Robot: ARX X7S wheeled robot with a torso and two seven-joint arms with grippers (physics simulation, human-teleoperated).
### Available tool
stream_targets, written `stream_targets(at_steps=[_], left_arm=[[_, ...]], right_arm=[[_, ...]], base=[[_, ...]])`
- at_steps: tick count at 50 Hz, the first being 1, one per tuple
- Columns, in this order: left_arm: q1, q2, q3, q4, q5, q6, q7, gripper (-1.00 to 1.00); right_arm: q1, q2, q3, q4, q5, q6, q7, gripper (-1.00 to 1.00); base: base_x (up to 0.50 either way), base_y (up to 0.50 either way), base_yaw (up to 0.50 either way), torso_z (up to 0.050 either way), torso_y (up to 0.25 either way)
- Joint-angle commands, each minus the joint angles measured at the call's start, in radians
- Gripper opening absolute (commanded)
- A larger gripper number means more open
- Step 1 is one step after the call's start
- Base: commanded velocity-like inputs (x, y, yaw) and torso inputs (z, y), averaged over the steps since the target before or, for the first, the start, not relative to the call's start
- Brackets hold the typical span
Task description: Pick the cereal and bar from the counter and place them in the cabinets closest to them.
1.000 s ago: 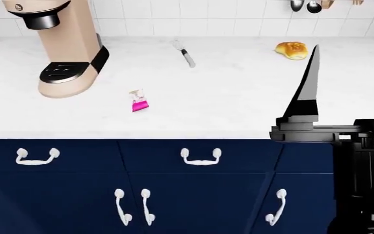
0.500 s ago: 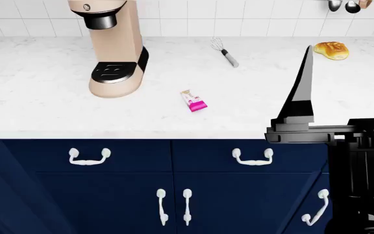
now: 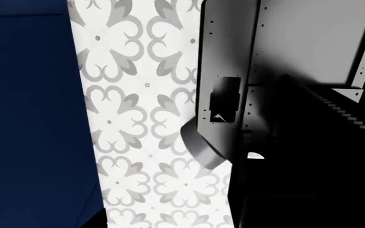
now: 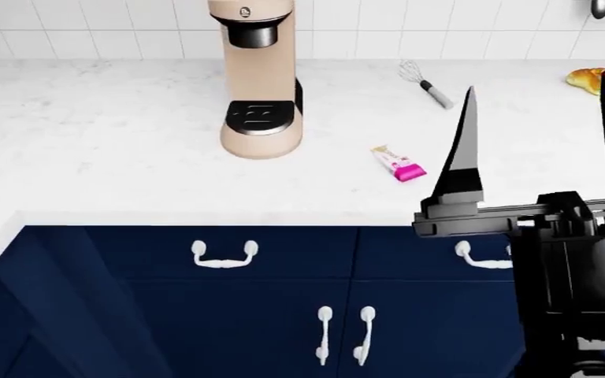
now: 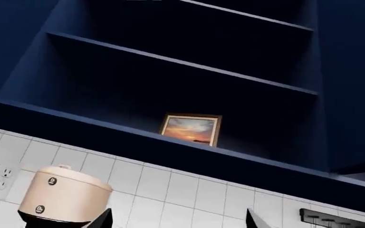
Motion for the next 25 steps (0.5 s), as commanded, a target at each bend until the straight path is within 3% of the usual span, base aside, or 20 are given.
stream_targets(at_steps=[1, 7, 11, 12, 14, 20, 25], left_arm=[[-0.003, 0.005, -0.005, 0.0, -0.007, -0.001, 0.005, 1.0], [-0.003, 0.005, -0.016, 0.0, -0.009, -0.004, 0.017, 1.0], [-0.003, 0.006, -0.025, 0.0, -0.009, -0.003, 0.025, 1.0], [-0.003, 0.006, -0.028, 0.0, -0.01, -0.004, 0.028, 1.0], [-0.003, 0.006, -0.033, 0.0, -0.01, -0.006, 0.032, 1.0], [-0.004, 0.007, -0.045, 0.0, -0.008, -0.009, 0.039, 1.0], [-0.003, 0.007, -0.053, 0.0, -0.007, -0.004, 0.046, 1.0]], right_arm=[[0.041, -0.015, 0.046, 0.038, 0.075, 0.33, -0.03, 1.0], [0.283, 0.118, -0.067, -0.042, 0.083, 0.773, -0.119, 1.0], [0.467, 0.138, -0.09, -0.053, 0.182, 1.13, -0.222, 1.0], [0.472, 0.171, -0.063, -0.007, 0.323, 1.13, -0.169, 1.0], [0.582, 0.333, 0.026, 0.163, 0.623, 1.13, 0.131, 1.0], [0.748, 0.466, -0.18, 0.437, 1.523, 0.958, 1.031, 1.0], [0.892, 0.57, -0.348, 0.52, 2.273, 0.824, 1.183, 1.0]], base=[[0.0, 0.0, 0.0, 0.0, 0.0], [0.0, 0.0, 0.0, 0.0, 0.0], [0.0, 0.0, 0.0, 0.0, 0.0], [0.0, 0.0, 0.0, 0.0, 0.0], [0.0, 0.0, 0.0, 0.0, 0.0], [0.0, 0.0, 0.0, 0.0, 0.0], [0.0, 0.0, 0.0, 0.0, 0.0]])
